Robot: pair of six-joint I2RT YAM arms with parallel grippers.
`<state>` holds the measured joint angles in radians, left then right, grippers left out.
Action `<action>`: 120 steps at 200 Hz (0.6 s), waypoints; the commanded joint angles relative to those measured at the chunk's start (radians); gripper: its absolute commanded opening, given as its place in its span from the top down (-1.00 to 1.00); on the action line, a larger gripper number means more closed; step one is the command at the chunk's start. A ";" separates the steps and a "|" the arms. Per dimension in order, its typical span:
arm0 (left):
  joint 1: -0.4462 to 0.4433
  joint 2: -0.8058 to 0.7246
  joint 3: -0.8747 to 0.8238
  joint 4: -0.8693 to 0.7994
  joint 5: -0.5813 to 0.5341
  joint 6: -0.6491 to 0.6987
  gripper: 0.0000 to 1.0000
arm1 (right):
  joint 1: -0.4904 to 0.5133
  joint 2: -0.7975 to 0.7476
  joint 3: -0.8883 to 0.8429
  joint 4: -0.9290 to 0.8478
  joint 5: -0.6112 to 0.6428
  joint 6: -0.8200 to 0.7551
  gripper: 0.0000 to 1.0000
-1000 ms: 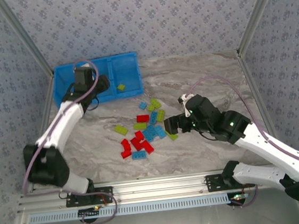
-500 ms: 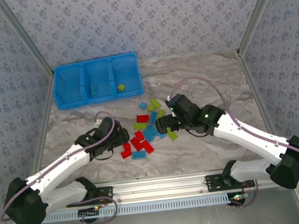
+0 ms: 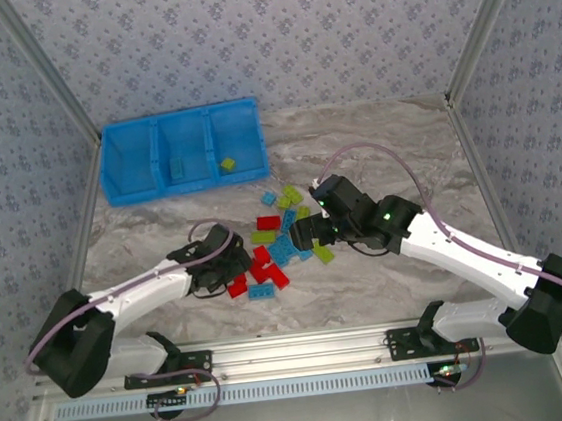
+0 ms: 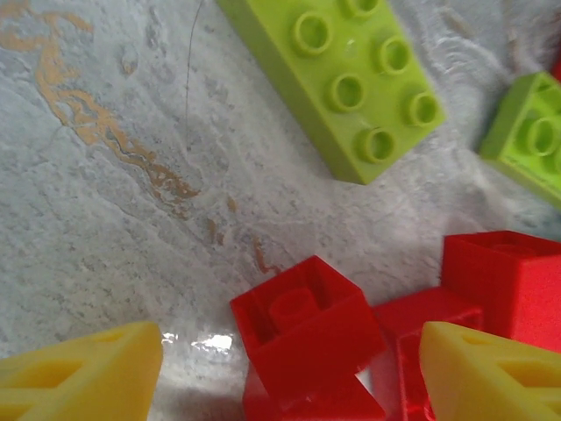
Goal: Sort the legos into containers by color
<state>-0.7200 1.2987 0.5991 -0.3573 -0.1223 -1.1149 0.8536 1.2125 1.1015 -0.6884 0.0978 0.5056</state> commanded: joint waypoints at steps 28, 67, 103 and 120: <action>0.014 0.045 -0.014 0.040 0.000 -0.032 -0.12 | 0.007 -0.027 0.004 -0.026 0.014 0.013 -1.00; 0.033 0.022 -0.027 0.016 -0.008 -0.033 0.23 | 0.009 -0.033 0.001 -0.024 0.014 0.019 -1.00; 0.040 -0.074 0.017 -0.071 -0.070 0.002 0.44 | 0.018 -0.044 0.003 -0.016 0.010 0.018 -1.00; 0.054 -0.145 0.071 -0.138 -0.162 0.053 0.46 | 0.029 -0.053 0.004 0.000 0.007 0.012 -1.00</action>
<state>-0.6846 1.2491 0.5892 -0.3763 -0.1581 -1.1149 0.8654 1.1870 1.1015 -0.6884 0.0978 0.5091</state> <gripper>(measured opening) 0.359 0.999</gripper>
